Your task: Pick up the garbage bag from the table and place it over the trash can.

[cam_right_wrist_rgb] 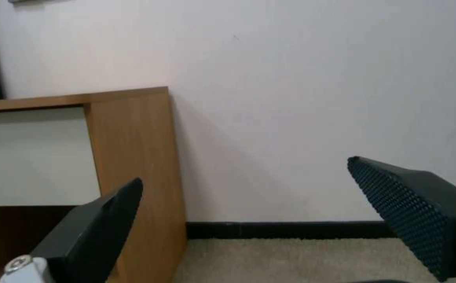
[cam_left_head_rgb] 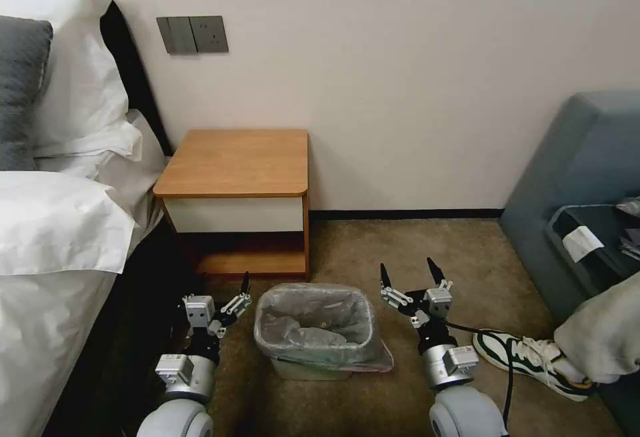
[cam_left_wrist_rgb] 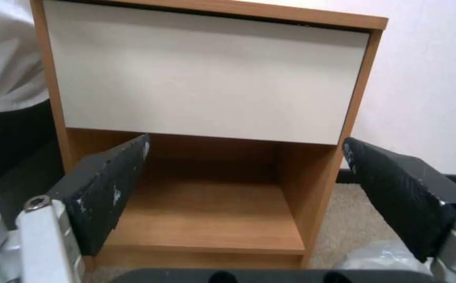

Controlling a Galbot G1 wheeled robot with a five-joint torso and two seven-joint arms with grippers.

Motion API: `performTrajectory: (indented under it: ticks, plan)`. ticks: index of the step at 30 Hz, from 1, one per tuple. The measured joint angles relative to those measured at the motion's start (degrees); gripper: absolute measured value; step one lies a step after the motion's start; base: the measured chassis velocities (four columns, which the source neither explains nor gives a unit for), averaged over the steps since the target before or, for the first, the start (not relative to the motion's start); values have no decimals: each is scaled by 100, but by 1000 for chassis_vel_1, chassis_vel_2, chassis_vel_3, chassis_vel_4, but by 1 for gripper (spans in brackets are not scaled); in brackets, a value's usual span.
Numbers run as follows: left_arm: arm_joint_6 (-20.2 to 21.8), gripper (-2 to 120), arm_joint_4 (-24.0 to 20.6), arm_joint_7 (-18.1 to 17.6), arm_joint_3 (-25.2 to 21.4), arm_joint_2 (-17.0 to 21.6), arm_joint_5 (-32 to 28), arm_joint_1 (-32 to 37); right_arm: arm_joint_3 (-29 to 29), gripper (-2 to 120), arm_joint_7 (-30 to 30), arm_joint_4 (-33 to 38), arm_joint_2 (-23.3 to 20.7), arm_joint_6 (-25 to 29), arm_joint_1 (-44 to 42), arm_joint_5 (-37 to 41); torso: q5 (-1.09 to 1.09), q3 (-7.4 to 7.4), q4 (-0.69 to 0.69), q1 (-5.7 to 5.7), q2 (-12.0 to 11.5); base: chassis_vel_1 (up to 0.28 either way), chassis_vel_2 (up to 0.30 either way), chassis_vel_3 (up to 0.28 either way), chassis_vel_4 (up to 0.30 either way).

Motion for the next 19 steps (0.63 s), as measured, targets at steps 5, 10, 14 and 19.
performTrajectory:
  ticks: [5,10,14,19]
  plan:
    - [12,95,0,-6,2,0,-6,0,-5,100,-1,4,-6,-11,6,10,0,0,0,0,0,0,0,0,0]
    - [19,95,0,-9,4,0,-12,-1,-6,100,-1,5,-9,-16,9,19,0,0,0,0,0,0,0,0,0]
    - [24,95,0,-12,5,-1,-14,-1,-8,100,-1,6,-11,-20,11,24,0,0,0,0,0,0,0,0,0]
    - [28,95,0,-14,5,-1,-18,-1,-10,100,-1,9,-12,-24,13,28,0,0,0,0,0,0,0,0,0]
